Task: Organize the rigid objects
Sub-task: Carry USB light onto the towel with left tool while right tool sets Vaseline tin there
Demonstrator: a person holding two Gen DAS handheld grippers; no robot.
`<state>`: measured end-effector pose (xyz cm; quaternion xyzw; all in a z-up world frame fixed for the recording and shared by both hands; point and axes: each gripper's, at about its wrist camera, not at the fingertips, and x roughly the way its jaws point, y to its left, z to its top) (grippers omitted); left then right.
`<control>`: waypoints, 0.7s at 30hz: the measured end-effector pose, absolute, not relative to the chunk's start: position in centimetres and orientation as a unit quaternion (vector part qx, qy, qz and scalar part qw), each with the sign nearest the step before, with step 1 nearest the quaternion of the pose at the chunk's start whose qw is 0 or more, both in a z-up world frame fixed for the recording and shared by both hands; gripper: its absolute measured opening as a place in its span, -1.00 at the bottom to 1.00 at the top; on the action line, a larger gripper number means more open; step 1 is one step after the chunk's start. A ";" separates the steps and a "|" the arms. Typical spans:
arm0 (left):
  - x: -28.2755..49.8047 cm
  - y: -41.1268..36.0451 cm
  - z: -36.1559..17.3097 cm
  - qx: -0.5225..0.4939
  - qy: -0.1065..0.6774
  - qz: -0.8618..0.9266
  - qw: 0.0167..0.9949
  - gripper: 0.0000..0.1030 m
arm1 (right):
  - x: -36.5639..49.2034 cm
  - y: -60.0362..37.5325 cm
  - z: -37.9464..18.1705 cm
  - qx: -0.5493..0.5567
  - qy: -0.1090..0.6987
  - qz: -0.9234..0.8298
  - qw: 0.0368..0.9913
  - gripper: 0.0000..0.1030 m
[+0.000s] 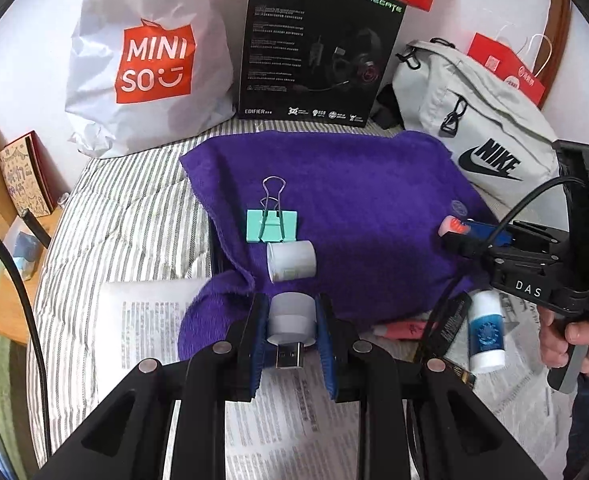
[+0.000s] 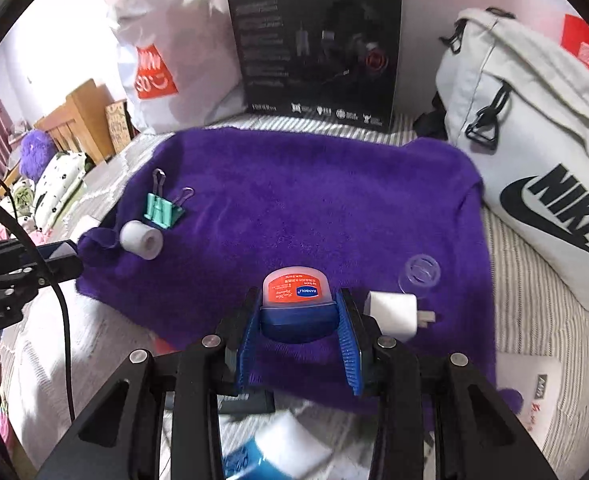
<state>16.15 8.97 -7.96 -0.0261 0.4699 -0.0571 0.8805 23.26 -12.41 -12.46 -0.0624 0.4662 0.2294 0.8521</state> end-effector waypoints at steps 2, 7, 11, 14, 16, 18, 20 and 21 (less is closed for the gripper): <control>16.9 8.8 -8.3 -0.026 0.475 -0.058 0.878 -0.56 | 23.9 -12.1 -13.0 -0.063 0.474 0.230 0.848 -0.29; 18.2 8.5 -9.2 -0.028 0.483 -0.056 0.874 -0.56 | 24.8 -11.8 -14.2 -0.071 0.489 0.228 0.839 -0.29; 18.8 8.3 -9.9 -0.024 0.491 -0.058 0.869 -0.56 | 25.2 -11.4 -14.9 -0.079 0.494 0.229 0.835 -0.29; 19.0 8.3 -10.2 -0.025 0.493 -0.059 0.867 -0.56 | 25.2 -11.2 -14.9 -0.083 0.491 0.229 0.836 -0.29; 19.1 8.4 -10.3 -0.023 0.494 -0.061 0.867 -0.56 | 25.1 -11.1 -15.0 -0.088 0.490 0.231 0.836 -0.29; 19.3 8.4 -10.5 -0.019 0.497 -0.059 0.866 -0.56 | 25.0 -11.1 -15.0 -0.095 0.490 0.233 0.835 -0.28; 19.4 8.2 -10.8 -0.015 0.500 -0.058 0.864 -0.56 | 25.0 -11.2 -15.0 -0.095 0.490 0.237 0.834 -0.28; 19.5 8.1 -10.9 -0.013 0.502 -0.057 0.863 -0.56 | 25.0 -11.2 -15.0 -0.095 0.490 0.239 0.833 -0.28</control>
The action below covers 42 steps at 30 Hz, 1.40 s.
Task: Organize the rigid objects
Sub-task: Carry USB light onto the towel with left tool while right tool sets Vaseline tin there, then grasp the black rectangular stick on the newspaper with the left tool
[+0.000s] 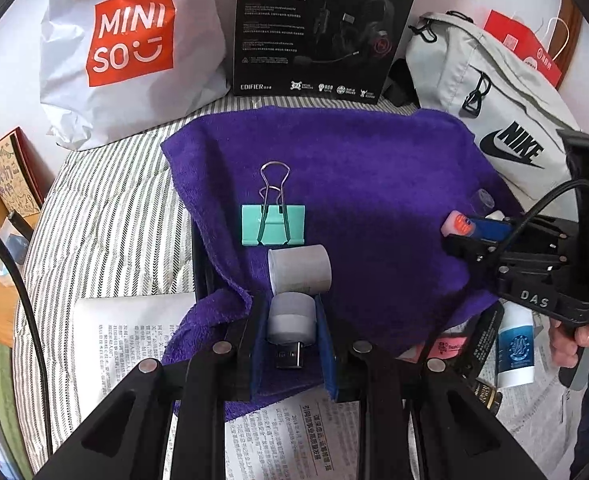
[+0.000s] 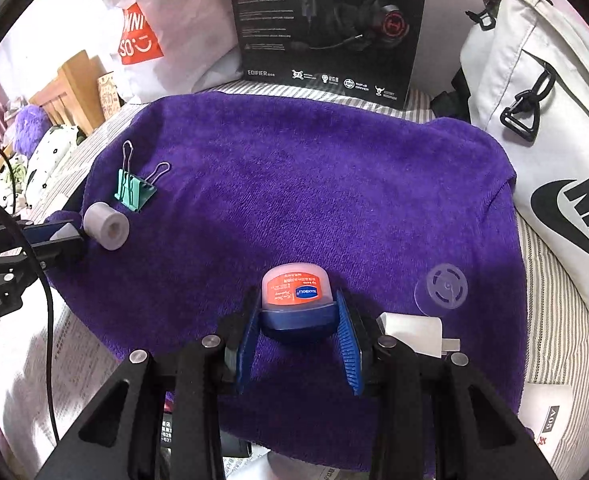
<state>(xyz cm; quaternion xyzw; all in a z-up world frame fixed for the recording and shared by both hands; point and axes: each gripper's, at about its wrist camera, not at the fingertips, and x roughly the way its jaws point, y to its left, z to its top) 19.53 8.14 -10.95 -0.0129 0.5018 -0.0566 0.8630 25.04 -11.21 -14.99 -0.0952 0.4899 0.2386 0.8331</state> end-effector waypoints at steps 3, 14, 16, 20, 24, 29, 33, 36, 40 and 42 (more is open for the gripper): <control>19.9 8.0 -11.4 -0.012 0.508 -0.056 0.860 -0.56 | 25.1 -11.3 -14.9 -0.092 0.495 0.245 0.829 -0.22; 20.8 7.8 -12.7 -0.007 0.510 -0.040 0.859 -0.56 | 24.4 -12.4 -14.7 -0.082 0.514 0.246 0.818 -0.13; 20.9 7.6 -12.8 0.001 0.511 -0.038 0.859 -0.56 | 24.2 -12.7 -14.5 -0.082 0.514 0.244 0.819 -0.13; 21.1 7.4 -12.9 0.005 0.516 -0.037 0.856 -0.56 | 23.6 -13.4 -13.9 -0.078 0.509 0.240 0.823 -0.13; 21.3 7.4 -12.8 0.007 0.523 -0.033 0.852 -0.56 | 22.7 -14.4 -13.1 -0.067 0.503 0.240 0.828 -0.12; 21.6 7.5 -12.7 -0.007 0.532 -0.028 0.846 -0.49 | 21.5 -16.0 -12.3 -0.059 0.496 0.230 0.835 -0.11; 21.2 7.7 -12.5 -0.018 0.537 -0.026 0.843 -0.41 | 20.6 -17.7 -11.6 -0.051 0.491 0.220 0.842 -0.07; 20.8 7.7 -12.2 -0.023 0.538 -0.017 0.843 -0.39 | 20.1 -18.8 -11.3 -0.046 0.490 0.213 0.844 -0.06; 19.5 7.0 -10.8 -0.016 0.527 -0.018 0.850 -0.39 | 19.0 -20.1 -11.1 -0.038 0.488 0.207 0.847 -0.06; 18.3 6.0 -9.9 0.001 0.515 -0.023 0.857 -0.36 | 18.2 -20.8 -11.1 -0.035 0.487 0.203 0.849 -0.06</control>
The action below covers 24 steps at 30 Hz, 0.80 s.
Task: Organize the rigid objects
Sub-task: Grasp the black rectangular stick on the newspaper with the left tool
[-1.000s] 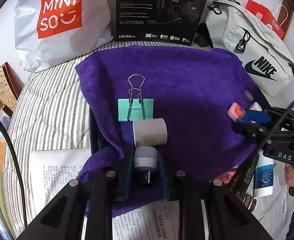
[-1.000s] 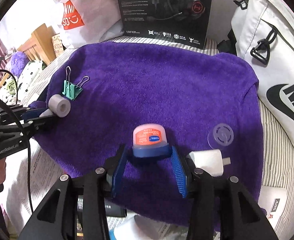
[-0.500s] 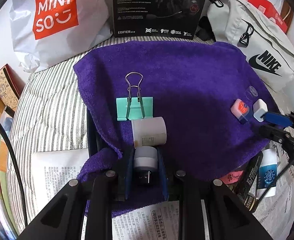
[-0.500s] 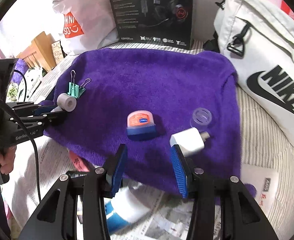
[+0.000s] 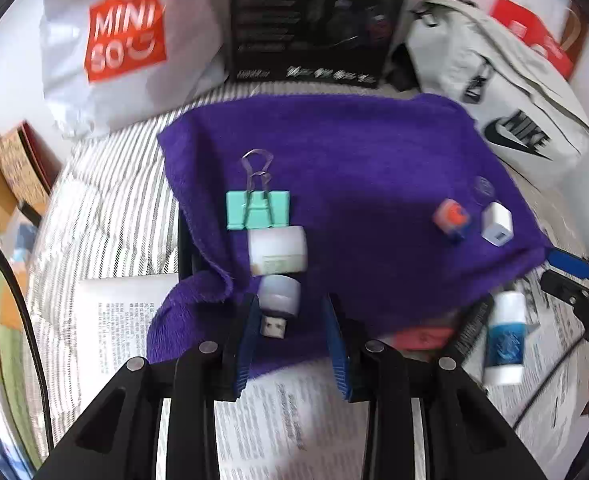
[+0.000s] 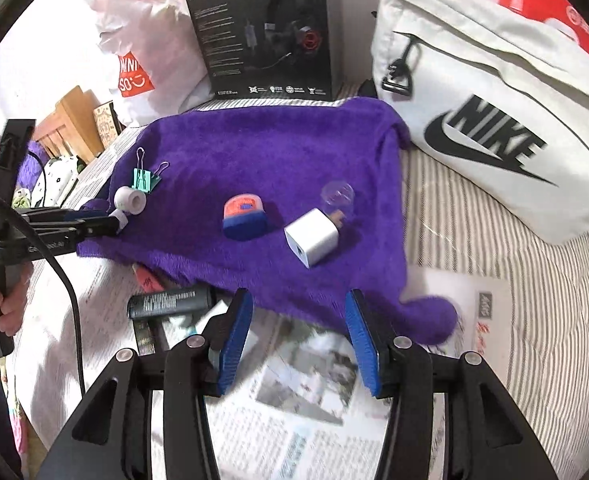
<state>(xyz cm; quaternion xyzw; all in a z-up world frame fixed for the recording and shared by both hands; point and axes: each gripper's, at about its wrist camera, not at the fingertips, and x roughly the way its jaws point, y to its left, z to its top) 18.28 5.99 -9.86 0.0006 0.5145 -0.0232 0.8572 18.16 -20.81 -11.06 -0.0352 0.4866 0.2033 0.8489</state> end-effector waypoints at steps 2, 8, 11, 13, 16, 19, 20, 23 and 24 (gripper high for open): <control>16.9 4.7 -9.1 0.014 0.502 -0.035 0.864 -0.17 | 17.5 -21.3 -11.1 -0.032 0.485 0.201 0.850 -0.06; 13.2 0.8 -8.3 0.041 0.466 -0.086 0.880 -0.09 | 14.7 -22.8 -11.4 -0.014 0.483 0.196 0.853 -0.05; 12.1 -1.4 -9.0 0.069 0.458 -0.117 0.879 -0.09 | 13.1 -23.5 -11.8 -0.001 0.483 0.190 0.855 -0.04; 11.9 -2.6 -9.6 0.093 0.453 -0.126 0.877 -0.09 | 12.4 -23.9 -12.1 0.010 0.486 0.191 0.853 -0.04; 12.1 -3.7 -10.6 0.110 0.457 -0.143 0.871 -0.09 | 11.3 -24.4 -12.5 0.018 0.488 0.190 0.852 -0.04; 12.1 -4.5 -11.1 0.124 0.457 -0.162 0.866 -0.09 | 10.7 -24.7 -12.8 0.020 0.492 0.187 0.850 -0.04; 12.2 -4.7 -11.2 0.128 0.457 -0.163 0.865 -0.09 | 10.6 -24.8 -12.8 0.020 0.492 0.187 0.850 -0.04; 12.7 -5.1 -11.5 0.136 0.460 -0.166 0.862 -0.09 | 10.4 -24.9 -13.1 0.023 0.495 0.189 0.848 -0.04; 12.9 -5.2 -11.6 0.135 0.461 -0.168 0.861 -0.09 | 10.4 -25.0 -13.2 0.023 0.496 0.189 0.847 -0.04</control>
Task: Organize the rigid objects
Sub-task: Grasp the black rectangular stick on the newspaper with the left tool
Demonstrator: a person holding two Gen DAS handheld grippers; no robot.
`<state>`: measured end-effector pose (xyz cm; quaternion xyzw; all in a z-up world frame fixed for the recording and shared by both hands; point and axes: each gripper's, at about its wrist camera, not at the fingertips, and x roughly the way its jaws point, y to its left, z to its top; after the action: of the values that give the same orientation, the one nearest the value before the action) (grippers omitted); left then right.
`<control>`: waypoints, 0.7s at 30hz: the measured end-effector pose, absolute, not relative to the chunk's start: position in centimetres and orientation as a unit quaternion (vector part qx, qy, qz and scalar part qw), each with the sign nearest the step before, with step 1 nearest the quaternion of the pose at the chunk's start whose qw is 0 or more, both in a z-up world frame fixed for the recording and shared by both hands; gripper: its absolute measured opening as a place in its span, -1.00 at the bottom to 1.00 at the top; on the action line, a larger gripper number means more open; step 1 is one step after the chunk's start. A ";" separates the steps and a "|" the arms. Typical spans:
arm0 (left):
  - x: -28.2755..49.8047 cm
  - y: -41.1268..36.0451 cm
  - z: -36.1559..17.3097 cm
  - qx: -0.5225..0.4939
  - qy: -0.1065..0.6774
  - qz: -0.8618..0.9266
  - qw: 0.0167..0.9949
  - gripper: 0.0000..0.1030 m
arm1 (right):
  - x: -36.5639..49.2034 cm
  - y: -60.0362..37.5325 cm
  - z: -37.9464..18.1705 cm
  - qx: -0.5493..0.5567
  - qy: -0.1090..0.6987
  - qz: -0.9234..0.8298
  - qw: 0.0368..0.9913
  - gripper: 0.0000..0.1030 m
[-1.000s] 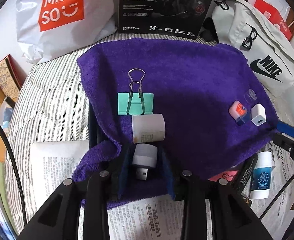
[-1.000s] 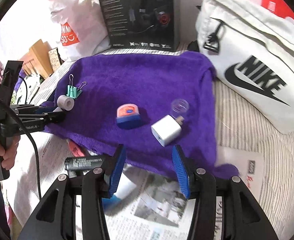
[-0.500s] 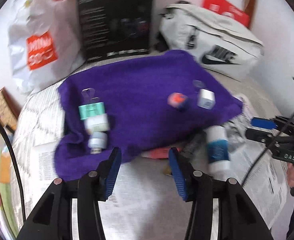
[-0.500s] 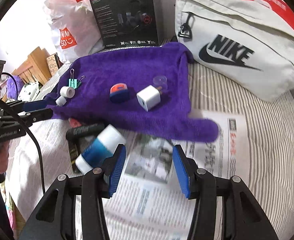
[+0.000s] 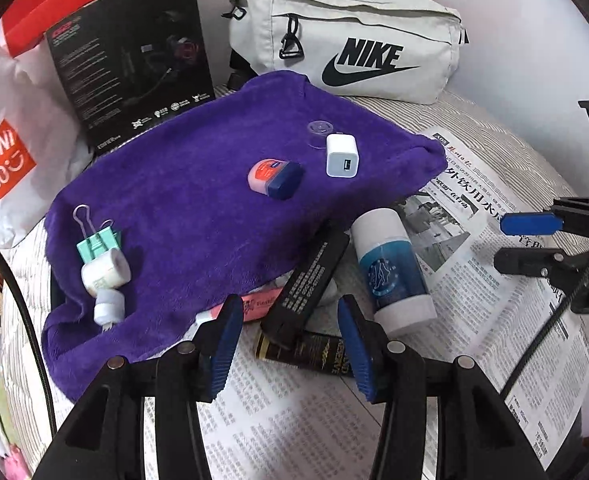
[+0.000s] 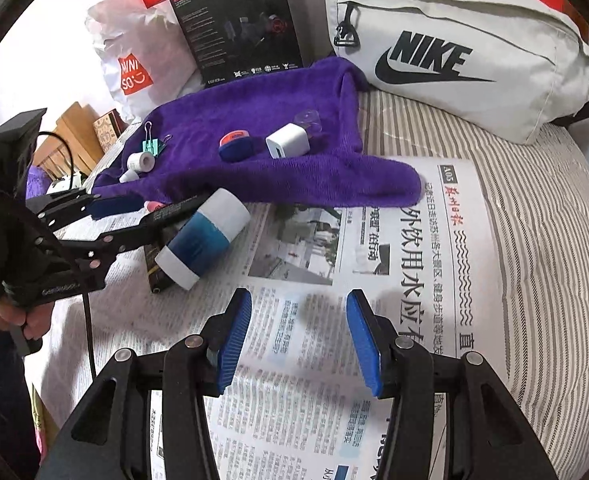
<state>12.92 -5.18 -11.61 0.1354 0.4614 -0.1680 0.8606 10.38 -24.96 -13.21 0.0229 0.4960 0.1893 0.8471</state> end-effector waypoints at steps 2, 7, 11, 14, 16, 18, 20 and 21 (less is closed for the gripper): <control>13.4 -5.4 -11.8 0.136 0.465 -0.174 0.857 -0.09 | 10.4 -25.0 -13.4 0.023 0.498 0.189 0.846 -0.04; 14.1 -6.4 -12.5 0.146 0.469 -0.184 0.852 -0.09 | 10.5 -25.3 -13.7 0.027 0.503 0.188 0.843 -0.04; 14.3 -7.0 -12.9 0.156 0.466 -0.182 0.852 -0.33 | 10.6 -25.4 -14.1 0.031 0.509 0.187 0.840 -0.04; 14.4 -6.7 -12.7 0.138 0.470 -0.191 0.851 -0.46 | 10.6 -25.5 -14.4 0.030 0.512 0.187 0.838 -0.04; 14.3 -6.5 -12.6 0.128 0.472 -0.197 0.850 -0.50 | 10.5 -25.4 -14.5 0.030 0.513 0.187 0.837 -0.04; 13.9 -6.3 -12.6 0.130 0.471 -0.196 0.851 -0.52 | 10.5 -25.3 -14.5 0.030 0.513 0.187 0.837 -0.04; 13.6 -5.7 -12.5 0.122 0.471 -0.189 0.853 -0.53 | 10.5 -25.2 -14.4 0.035 0.509 0.189 0.839 -0.04; 13.3 -5.3 -12.5 0.115 0.471 -0.191 0.853 -0.54 | 10.4 -25.1 -14.3 0.035 0.509 0.190 0.839 -0.04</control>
<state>13.26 -5.31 -12.48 0.1146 0.4712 -0.1909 0.8535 10.45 -25.12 -14.29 0.0352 0.5086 0.1903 0.8390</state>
